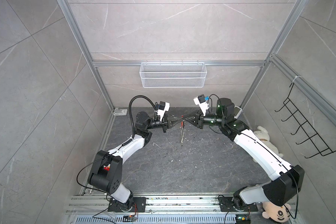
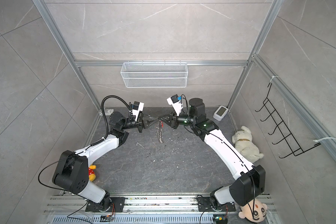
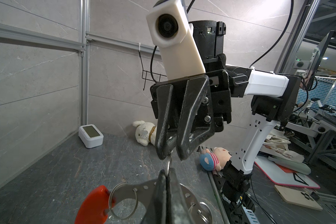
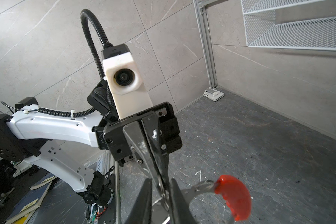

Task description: Put the keys on the keyring

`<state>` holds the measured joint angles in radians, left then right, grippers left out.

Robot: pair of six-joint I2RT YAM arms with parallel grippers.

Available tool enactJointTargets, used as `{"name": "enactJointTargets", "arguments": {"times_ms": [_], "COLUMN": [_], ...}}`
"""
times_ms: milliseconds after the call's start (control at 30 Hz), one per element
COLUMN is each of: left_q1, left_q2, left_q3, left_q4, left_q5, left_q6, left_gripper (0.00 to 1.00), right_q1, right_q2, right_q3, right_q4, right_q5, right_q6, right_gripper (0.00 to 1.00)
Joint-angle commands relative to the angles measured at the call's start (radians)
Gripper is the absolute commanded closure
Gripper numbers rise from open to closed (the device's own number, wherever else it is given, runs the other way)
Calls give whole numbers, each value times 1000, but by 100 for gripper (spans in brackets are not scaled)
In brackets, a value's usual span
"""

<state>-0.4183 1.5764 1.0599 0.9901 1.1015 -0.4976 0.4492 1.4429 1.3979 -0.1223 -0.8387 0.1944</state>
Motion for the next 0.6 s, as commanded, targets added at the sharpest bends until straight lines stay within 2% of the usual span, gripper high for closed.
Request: {"name": "enactJointTargets", "arguments": {"times_ms": [0,567], "left_q1": [0,2], "left_q2": [-17,-15], "left_q3": [31,29], "left_q4": [76,113], "left_q5": [-16,-39], "left_q6": [1,-20], "left_gripper": [100,100], "right_q1": [2,2], "right_q2": [4,-12], "right_q3": [-18,-63], "right_q4": [2,40], "right_q5": [-13,-28], "right_q6": [-8,16], "right_gripper": [80,82]}}
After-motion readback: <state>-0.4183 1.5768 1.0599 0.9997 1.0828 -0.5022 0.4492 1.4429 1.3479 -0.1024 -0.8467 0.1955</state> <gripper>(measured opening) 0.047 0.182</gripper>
